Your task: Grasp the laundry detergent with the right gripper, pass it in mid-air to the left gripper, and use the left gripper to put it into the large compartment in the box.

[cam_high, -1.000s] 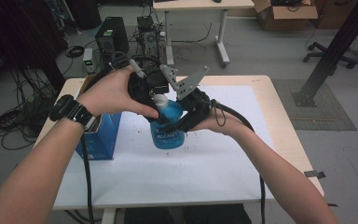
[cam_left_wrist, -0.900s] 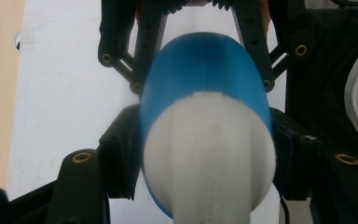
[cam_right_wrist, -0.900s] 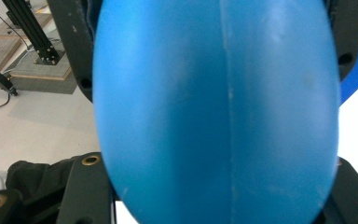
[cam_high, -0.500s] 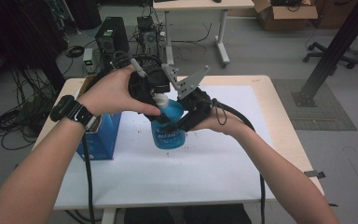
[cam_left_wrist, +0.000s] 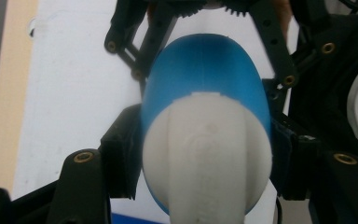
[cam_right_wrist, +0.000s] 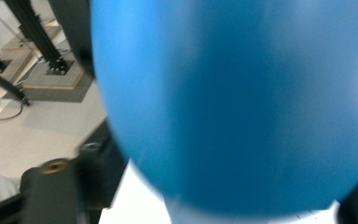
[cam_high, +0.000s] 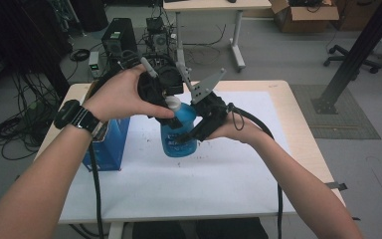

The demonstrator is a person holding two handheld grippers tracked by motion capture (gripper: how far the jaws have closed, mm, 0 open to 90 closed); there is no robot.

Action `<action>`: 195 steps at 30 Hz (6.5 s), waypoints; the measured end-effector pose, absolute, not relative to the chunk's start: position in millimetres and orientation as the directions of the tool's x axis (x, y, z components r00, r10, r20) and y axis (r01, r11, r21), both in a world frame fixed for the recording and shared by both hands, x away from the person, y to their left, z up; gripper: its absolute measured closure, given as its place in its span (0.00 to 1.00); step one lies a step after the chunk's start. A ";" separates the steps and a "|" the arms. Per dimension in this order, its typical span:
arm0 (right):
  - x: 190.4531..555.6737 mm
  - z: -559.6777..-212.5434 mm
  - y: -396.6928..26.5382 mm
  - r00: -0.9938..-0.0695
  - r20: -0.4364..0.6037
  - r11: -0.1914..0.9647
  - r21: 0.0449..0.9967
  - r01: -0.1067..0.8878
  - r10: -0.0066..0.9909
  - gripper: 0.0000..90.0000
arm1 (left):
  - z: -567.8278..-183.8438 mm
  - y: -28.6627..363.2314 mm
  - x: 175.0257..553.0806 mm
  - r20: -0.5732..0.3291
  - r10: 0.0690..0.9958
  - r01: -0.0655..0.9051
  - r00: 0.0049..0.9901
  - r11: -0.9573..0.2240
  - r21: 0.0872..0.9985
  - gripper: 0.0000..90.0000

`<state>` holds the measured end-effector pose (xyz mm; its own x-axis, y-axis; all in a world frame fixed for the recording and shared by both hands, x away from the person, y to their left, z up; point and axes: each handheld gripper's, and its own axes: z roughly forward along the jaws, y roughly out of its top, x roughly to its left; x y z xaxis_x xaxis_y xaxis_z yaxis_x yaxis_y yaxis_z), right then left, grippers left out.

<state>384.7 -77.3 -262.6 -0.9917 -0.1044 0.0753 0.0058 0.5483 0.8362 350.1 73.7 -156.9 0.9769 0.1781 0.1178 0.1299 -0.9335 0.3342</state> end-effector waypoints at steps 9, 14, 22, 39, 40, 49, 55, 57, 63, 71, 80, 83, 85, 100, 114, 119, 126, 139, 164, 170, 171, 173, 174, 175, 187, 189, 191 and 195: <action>400.5 -275.7 -96.0 -0.995 0.092 0.570 0.817 0.094 0.033 0.09 | -135.1 90.3 356.7 0.141 0.339 0.279 0.930 -0.903 0.327 0.42; 411.4 -287.8 -115.7 -0.985 0.053 0.651 0.744 0.150 0.166 0.09 | -119.0 110.3 366.1 0.142 0.489 0.423 0.861 -0.842 0.334 0.42; 429.4 -309.2 -152.5 -0.948 0.012 0.755 0.601 0.262 0.319 0.08 | -98.6 154.3 380.4 0.129 0.723 0.647 0.679 -0.672 0.359 0.42; 455.9 -327.5 -241.6 -0.876 -0.050 0.764 0.515 0.389 0.479 0.08 | -96.4 248.2 396.4 0.126 0.963 0.884 0.236 -0.267 0.385 0.42; 456.2 -328.0 -245.6 -0.873 -0.053 0.763 0.512 0.393 0.485 0.08 | -97.5 252.3 396.5 0.124 0.968 0.886 0.220 -0.251 0.389 0.42; 457.8 -330.2 -271.9 -0.843 -0.061 0.745 0.505 0.435 0.534 0.09 | -110.9 270.8 397.2 0.090 0.986 0.902 0.141 -0.165 0.400 0.42; 456.4 -330.2 -280.1 -0.836 -0.065 0.738 0.510 0.442 0.545 0.09 | -123.1 269.3 398.1 0.088 0.989 0.905 0.119 -0.145 0.399 0.42; 455.8 -329.7 -281.7 -0.833 -0.060 0.731 0.518 0.444 0.549 0.09 | -129.1 268.3 398.6 0.098 0.989 0.908 0.112 -0.142 0.395 0.42; 454.6 -328.4 -283.5 -0.833 -0.068 0.730 0.525 0.437 0.549 0.09 | -152.4 270.0 400.4 0.088 0.991 0.912 0.097 -0.124 0.391 0.42; 454.3 -327.1 -282.9 -0.835 -0.073 0.728 0.534 0.429 0.546 0.09 | -188.1 273.4 402.6 0.076 0.993 0.925 0.088 -0.109 0.363 0.42; 454.1 -329.1 -283.2 -0.836 -0.076 0.730 0.533 0.426 0.544 0.10 | -224.6 278.3 404.2 0.062 0.995 0.935 0.075 -0.092 0.343 0.42; 453.9 -329.6 -282.9 -0.838 -0.078 0.733 0.532 0.424 0.541 0.10 | -234.3 278.6 405.1 0.059 0.996 0.939 0.073 -0.089 0.333 0.42; 453.9 -330.0 -282.9 -0.837 -0.078 0.733 0.530 0.426 0.542 0.10 | -239.9 278.4 405.9 0.059 0.995 0.941 0.075 -0.090 0.326 0.42; 454.1 -335.8 -283.7 -0.837 -0.069 0.735 0.522 0.432 0.542 0.10 | -264.5 275.1 409.6 0.050 0.996 0.944 0.079 -0.091 0.318 0.42; 453.8 -340.8 -280.8 -0.839 -0.062 0.736 0.518 0.435 0.540 0.10 | -275.2 274.3 409.6 0.062 0.995 0.946 0.083 -0.098 0.309 0.42; 453.6 -342.3 -278.1 -0.843 -0.064 0.742 0.514 0.431 0.534 0.10 | -276.7 274.7 409.2 0.062 0.994 0.946 0.087 -0.102 0.309 0.42; 452.7 -341.4 -277.8 -0.841 -0.066 0.741 0.514 0.433 0.537 0.10 | -279.0 273.4 408.9 0.066 0.994 0.945 0.090 -0.106 0.310 0.42; 450.2 -341.5 -276.9 -0.842 -0.064 0.738 0.518 0.431 0.536 0.10 | -280.0 271.5 407.3 0.054 0.994 0.945 0.093 -0.106 0.310 0.42; 443.8 -335.8 -277.4 -0.842 -0.068 0.738 0.523 0.427 0.535 0.10 | -248.8 264.4 397.8 0.076 0.987 0.933 0.140 -0.158 0.325 0.33; 443.6 -334.4 -276.7 -0.846 -0.065 0.739 0.526 0.422 0.529 0.10 | -224.3 253.5 394.1 0.102 0.979 0.917 0.179 -0.204 0.342 0.29; 443.5 -333.9 -276.5 -0.846 -0.064 0.738 0.527 0.421 0.529 0.10 | -220.6 251.0 393.9 0.106 0.976 0.914 0.189 -0.214 0.343 0.29; 443.4 -332.5 -276.3 -0.847 -0.066 0.739 0.528 0.419 0.527 0.10 | -214.2 245.5 393.8 0.109 0.973 0.908 0.203 -0.229 0.351 0.27; 443.3 -331.7 -276.4 -0.847 -0.066 0.738 0.529 0.418 0.527 0.10 | -212.1 242.4 394.1 0.106 0.971 0.906 0.213 -0.237 0.352 0.26; 443.3 -331.0 -276.5 -0.848 -0.067 0.738 0.531 0.416 0.526 0.10 | -209.8 238.5 394.8 0.106 0.968 0.903 0.226 -0.249 0.349 0.26; 438.9 -328.1 -272.5 -0.853 -0.068 0.746 0.524 0.410 0.517 0.10 | -222.0 187.2 401.7 0.080 0.918 0.864 0.387 -0.392 0.317 0.16; 437.9 -327.7 -271.1 -0.859 -0.071 0.753 0.521 0.402 0.507 0.10 | -227.3 177.4 403.1 0.077 0.902 0.850 0.426 -0.428 0.308 0.15; 437.2 -326.9 -270.2 -0.861 -0.072 0.758 0.516 0.399 0.503 0.10 | -231.9 166.7 404.1 0.082 0.880 0.830 0.468 -0.470 0.302 0.13; 437.8 -325.9 -270.7 -0.862 -0.072 0.759 0.515 0.399 0.502 0.10 | -236.7 150.0 404.3 0.080 0.844 0.793 0.531 -0.528 0.303 0.11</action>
